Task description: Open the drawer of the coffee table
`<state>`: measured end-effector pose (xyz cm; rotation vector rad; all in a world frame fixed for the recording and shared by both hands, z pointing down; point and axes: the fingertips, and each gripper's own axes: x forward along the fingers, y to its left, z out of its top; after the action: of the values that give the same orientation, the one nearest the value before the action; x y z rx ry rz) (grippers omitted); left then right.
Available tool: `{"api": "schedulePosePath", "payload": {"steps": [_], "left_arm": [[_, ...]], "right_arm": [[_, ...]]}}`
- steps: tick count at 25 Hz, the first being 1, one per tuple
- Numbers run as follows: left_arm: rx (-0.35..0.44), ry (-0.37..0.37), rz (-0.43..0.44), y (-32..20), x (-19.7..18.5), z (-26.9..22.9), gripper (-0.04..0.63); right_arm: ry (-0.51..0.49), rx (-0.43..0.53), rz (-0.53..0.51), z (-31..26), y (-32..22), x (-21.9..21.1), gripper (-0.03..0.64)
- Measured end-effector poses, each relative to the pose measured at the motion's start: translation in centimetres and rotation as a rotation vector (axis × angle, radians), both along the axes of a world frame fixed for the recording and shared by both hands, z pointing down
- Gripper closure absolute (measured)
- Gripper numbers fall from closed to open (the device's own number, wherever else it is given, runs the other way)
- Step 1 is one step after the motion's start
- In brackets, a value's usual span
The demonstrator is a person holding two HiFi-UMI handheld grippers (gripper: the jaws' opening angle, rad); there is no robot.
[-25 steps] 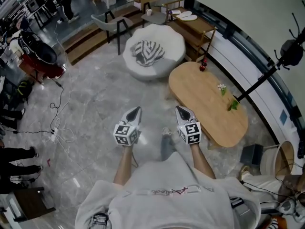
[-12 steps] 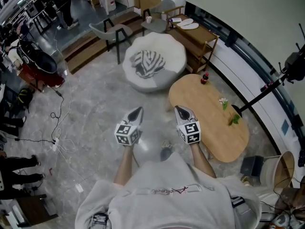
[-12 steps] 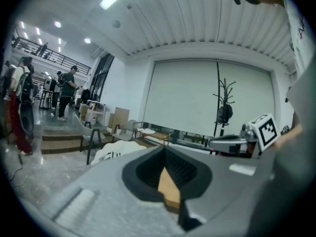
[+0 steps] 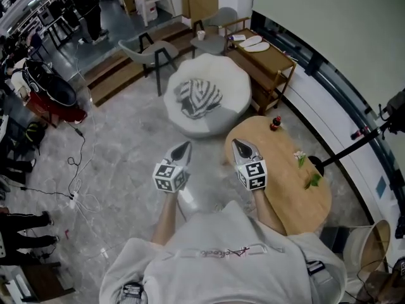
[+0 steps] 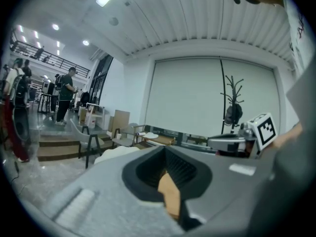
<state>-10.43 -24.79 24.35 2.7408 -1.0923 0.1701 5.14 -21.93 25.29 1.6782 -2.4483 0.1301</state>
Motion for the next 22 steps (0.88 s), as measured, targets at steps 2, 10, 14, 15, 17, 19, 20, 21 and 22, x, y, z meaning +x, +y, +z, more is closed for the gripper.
{"api": "schedulePosePath", "payload": {"steps": [2, 10, 14, 15, 17, 19, 20, 21, 22], "left_arm": [[0.005, 0.000, -0.011, -2.0, 0.5, 0.0, 0.594], [-0.016, 0.004, -0.054, -8.1, 1.3, 1.1, 0.595], [-0.025, 0.001, -0.058, -9.5, 1.7, 1.8, 0.595], [-0.026, 0.000, -0.058, -9.7, 1.8, 2.0, 0.595], [-0.033, -0.003, -0.057, -10.1, 1.9, 2.4, 0.595], [-0.042, -0.003, -0.053, -10.4, 1.9, 2.6, 0.595], [-0.047, -0.003, -0.049, -10.6, 1.9, 2.6, 0.595], [-0.051, -0.002, -0.044, -10.8, 1.9, 2.7, 0.595], [-0.054, -0.001, -0.038, -10.9, 2.1, 2.7, 0.595]], "right_arm": [[-0.002, 0.009, -0.012, 0.0, -2.2, 0.5, 0.612], [0.000, 0.010, -0.052, 0.5, -9.0, 1.5, 0.612], [-0.002, 0.002, -0.059, 1.0, -10.8, 1.6, 0.612], [-0.003, 0.001, -0.061, 1.1, -11.1, 1.7, 0.612], [-0.006, -0.004, -0.064, 1.4, -11.4, 1.6, 0.612], [-0.007, -0.013, -0.064, 1.6, -11.6, 1.4, 0.612], [-0.006, -0.016, -0.064, 1.7, -11.7, 1.3, 0.612], [-0.004, -0.018, -0.061, 1.6, -11.8, 1.3, 0.612], [-0.001, -0.020, -0.058, 1.6, -11.8, 1.3, 0.612]]}}
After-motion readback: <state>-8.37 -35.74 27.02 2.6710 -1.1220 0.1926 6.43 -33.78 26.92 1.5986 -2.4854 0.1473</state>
